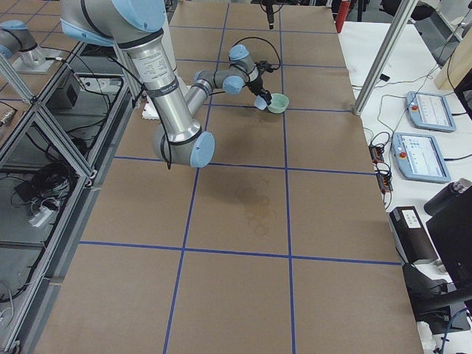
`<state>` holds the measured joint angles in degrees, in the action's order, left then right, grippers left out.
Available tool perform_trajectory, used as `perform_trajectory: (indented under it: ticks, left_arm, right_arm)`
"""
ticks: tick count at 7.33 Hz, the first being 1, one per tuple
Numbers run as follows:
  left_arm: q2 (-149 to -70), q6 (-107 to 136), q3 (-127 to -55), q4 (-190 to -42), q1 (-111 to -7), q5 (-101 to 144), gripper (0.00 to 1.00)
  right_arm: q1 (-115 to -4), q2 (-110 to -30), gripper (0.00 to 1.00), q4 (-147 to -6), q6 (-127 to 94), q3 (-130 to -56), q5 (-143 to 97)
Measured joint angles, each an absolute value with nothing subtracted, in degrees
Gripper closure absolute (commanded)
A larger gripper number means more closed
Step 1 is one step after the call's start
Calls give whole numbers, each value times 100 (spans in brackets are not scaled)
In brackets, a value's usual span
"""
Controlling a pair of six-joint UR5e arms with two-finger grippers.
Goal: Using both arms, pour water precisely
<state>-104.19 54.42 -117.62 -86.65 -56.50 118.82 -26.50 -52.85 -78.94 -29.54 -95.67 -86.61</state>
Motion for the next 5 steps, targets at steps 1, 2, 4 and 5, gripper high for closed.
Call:
perform_trajectory:
  ticks: [1,2,4,5]
  left_arm:
    - [-10417,5444,-11749,-8671,-5649,11883,0]
    - [-10416,5443,-11746,-8673,-5649,11883,0]
    - [-10415,5435,-11737,-8675,-5650,11883,0]
    - [-10415,5423,-11737,-8675,-5654,11883,0]
  right_arm:
    - [-2701,-5029,100,-8410,-2758,-9448,-8788]
    - [-2766,-4732,100,-8847,-2581,-9253,-8897]
    - [-2931,-4246,100,-9214,-2354,-8670,-9246]
    - [-2988,-4031,100,-9377,-2278,-8381,-9392]
